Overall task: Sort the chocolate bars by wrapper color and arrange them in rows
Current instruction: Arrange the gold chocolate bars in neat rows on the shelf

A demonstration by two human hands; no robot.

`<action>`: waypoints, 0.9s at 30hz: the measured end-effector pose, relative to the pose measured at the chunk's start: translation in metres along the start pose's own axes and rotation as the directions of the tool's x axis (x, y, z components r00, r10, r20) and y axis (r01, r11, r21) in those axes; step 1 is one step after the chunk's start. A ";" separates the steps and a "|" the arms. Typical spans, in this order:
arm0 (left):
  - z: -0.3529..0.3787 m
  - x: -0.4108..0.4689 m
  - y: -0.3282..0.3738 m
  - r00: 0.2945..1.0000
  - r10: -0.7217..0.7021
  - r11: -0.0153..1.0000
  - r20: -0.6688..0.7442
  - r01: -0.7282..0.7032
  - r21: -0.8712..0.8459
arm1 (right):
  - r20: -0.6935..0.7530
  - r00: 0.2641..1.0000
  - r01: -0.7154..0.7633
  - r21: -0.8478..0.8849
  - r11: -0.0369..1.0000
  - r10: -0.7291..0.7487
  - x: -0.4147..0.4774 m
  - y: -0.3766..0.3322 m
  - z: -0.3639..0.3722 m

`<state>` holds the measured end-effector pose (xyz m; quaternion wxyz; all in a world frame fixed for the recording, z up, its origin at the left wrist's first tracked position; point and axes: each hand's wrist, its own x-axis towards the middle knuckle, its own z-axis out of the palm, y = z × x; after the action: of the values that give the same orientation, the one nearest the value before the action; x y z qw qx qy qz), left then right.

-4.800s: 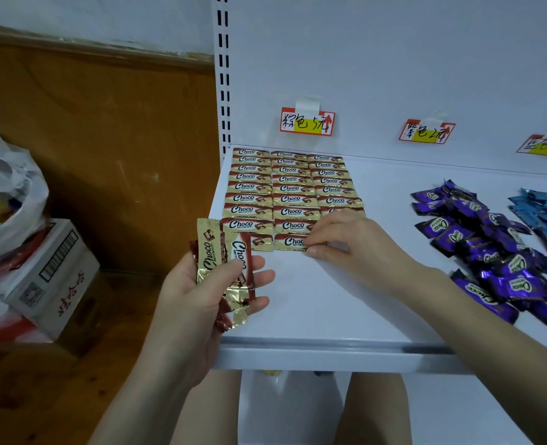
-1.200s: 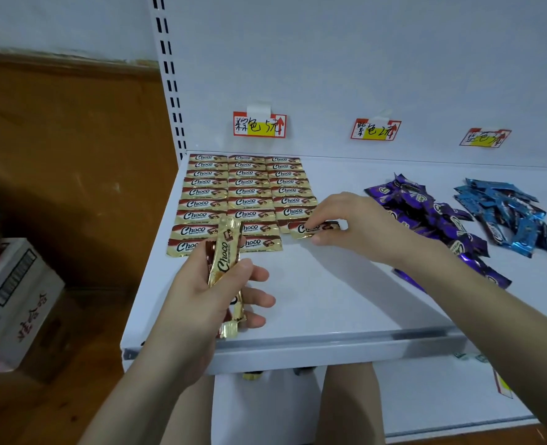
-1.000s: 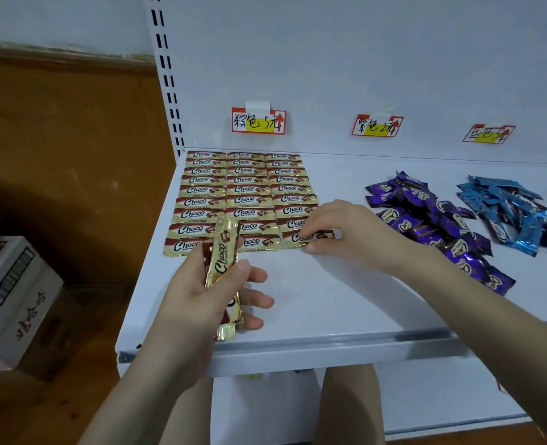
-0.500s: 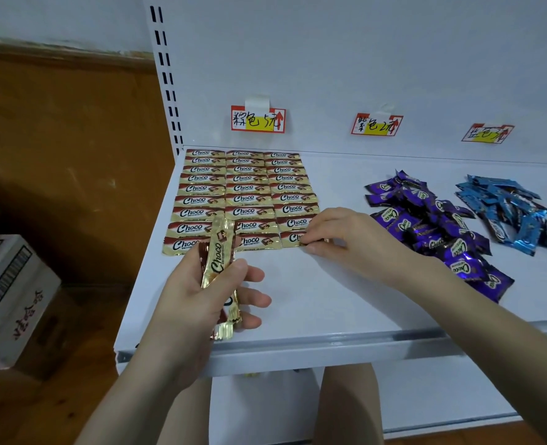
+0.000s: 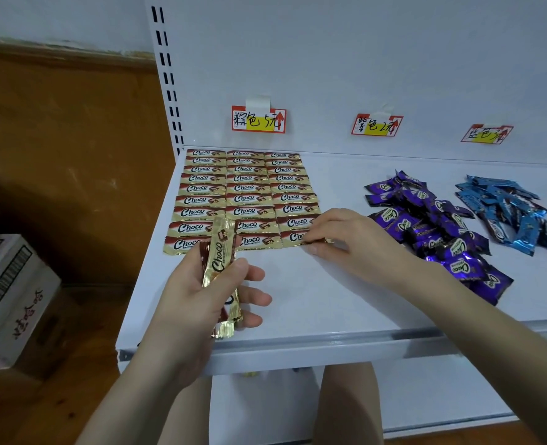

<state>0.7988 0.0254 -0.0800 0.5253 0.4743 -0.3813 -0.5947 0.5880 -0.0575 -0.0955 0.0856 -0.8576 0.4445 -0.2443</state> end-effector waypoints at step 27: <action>-0.029 -0.034 0.018 0.994 0.062 0.989 -0.089 -0.073 -0.127 | 0.074 0.995 0.006 0.583 0.813 -0.060 -0.002 -0.105 -0.018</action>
<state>0.8316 0.0574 -0.0652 0.5907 0.4508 -0.3350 -0.5793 0.6536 0.0075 -0.0423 0.3589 -0.8080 0.3293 -0.3315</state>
